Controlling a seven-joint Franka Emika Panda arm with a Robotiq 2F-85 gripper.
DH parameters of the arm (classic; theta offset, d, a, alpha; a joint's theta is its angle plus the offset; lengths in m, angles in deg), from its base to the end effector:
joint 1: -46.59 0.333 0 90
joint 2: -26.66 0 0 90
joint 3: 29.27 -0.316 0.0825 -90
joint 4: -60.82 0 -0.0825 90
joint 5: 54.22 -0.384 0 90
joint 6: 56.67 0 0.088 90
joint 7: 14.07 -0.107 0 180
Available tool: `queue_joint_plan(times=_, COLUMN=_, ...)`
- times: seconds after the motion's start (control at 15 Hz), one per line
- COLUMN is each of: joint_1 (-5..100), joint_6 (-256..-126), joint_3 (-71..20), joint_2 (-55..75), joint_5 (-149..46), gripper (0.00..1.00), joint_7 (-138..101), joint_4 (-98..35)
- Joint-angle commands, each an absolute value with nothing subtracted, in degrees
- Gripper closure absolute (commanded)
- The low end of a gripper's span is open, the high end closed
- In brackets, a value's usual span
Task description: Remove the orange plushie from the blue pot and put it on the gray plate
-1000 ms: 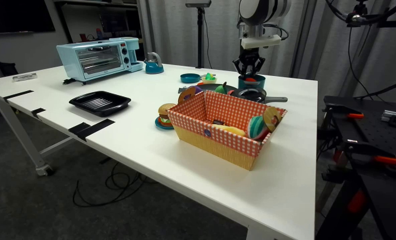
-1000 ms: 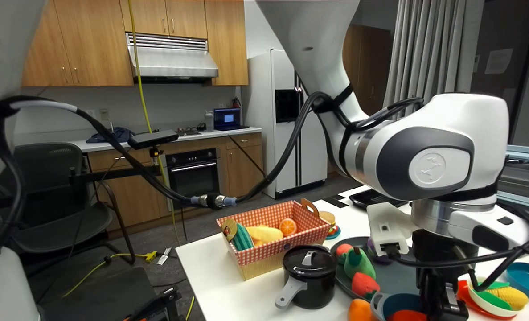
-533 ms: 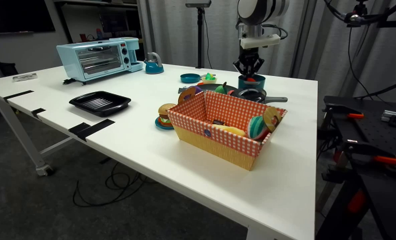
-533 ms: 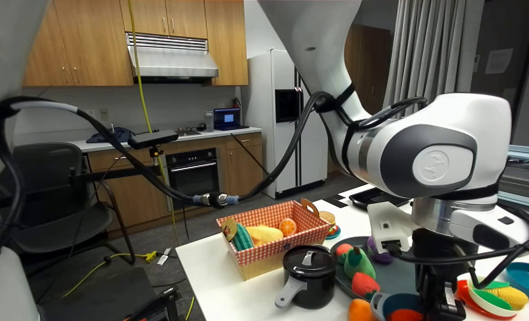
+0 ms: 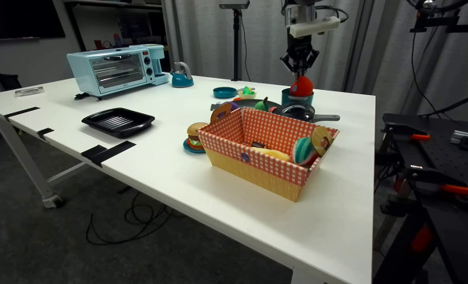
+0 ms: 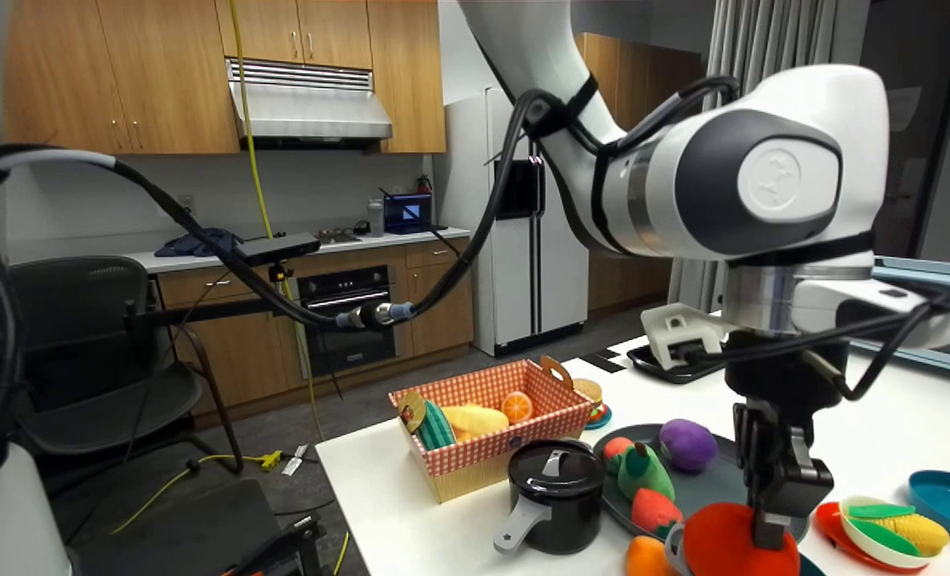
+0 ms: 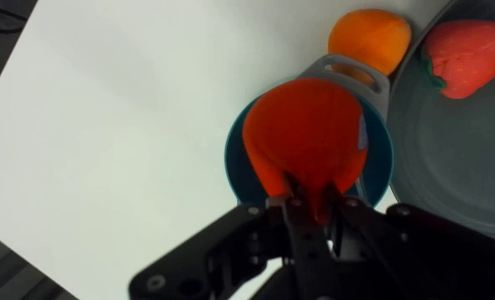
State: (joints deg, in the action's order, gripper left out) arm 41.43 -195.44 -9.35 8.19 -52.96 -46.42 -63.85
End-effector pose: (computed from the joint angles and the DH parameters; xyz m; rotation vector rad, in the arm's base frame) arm 0.5035 -0.2360 0.2460 2.6656 -1.4080 -0.0757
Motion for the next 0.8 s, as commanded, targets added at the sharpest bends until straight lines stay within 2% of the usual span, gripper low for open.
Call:
queue_joint_plan(times=0.0, joint_1=43.3, joint_6=-192.1, joint_3=-8.8, joint_2=17.1, joint_5=-46.1, gripper=0.97, joint_7=-51.6, joint_4=-67.4)
queue_joint_plan(times=0.73, joint_1=43.7, joint_6=-198.8, joint_3=-16.4, joint_2=13.3, joint_5=-35.5, gripper=0.97, joint_7=-50.5, joint_4=-62.1)
